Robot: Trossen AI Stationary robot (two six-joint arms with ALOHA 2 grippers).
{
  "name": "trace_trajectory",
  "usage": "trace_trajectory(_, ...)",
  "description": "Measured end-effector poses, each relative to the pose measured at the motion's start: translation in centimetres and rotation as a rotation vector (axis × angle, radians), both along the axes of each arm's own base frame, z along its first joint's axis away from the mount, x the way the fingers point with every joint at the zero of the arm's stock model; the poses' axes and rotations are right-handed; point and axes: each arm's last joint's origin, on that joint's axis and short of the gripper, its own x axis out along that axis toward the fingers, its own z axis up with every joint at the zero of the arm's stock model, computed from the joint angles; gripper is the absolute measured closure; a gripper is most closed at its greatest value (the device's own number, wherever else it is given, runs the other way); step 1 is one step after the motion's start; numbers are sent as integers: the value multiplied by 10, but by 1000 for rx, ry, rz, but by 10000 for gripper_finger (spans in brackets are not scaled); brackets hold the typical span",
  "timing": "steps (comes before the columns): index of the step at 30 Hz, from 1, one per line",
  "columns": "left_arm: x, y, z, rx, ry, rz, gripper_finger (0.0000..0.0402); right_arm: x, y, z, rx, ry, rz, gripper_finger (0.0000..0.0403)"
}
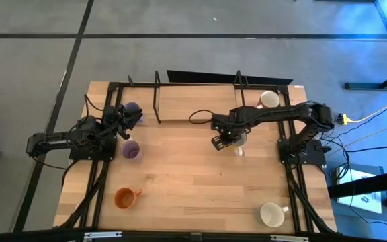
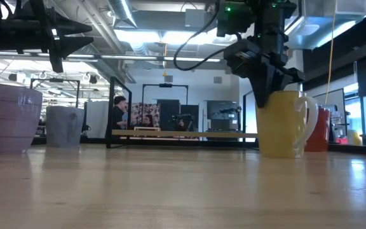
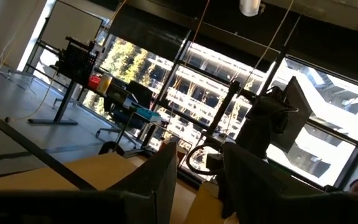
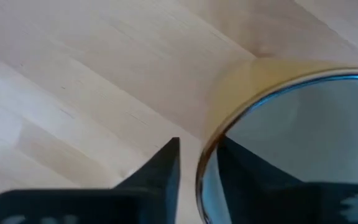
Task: Place coffee mugs
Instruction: Put the yellow mug on the shelf
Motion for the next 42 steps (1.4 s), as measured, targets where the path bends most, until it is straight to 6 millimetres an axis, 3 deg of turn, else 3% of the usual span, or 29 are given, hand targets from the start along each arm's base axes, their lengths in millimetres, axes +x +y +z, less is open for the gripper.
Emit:
trace_trajectory(5,0,0,0,-21,-10,-7,276,-4,8,38,-101,-61,41,242)
trace_trajectory(11,0,0,-1,-24,2,-7,276,-27,44,90,-358,-153,81,192)
trace_trajectory(16,2,0,-8,-85,49,-20,276,-55,89,98,-473,-257,72,159)
trace_trajectory(22,3,0,-11,-138,57,-32,276,-89,143,73,-523,-322,44,151)
trace_trajectory(26,3,0,-11,-150,53,-35,276,-108,162,48,-544,-335,11,151)
trace_trajectory(36,3,1,-11,-151,56,-24,276,-124,166,-24,-626,-490,-72,151)
trace_trajectory(42,3,1,-11,-152,56,-15,276,-128,158,-50,-684,-507,-103,151)
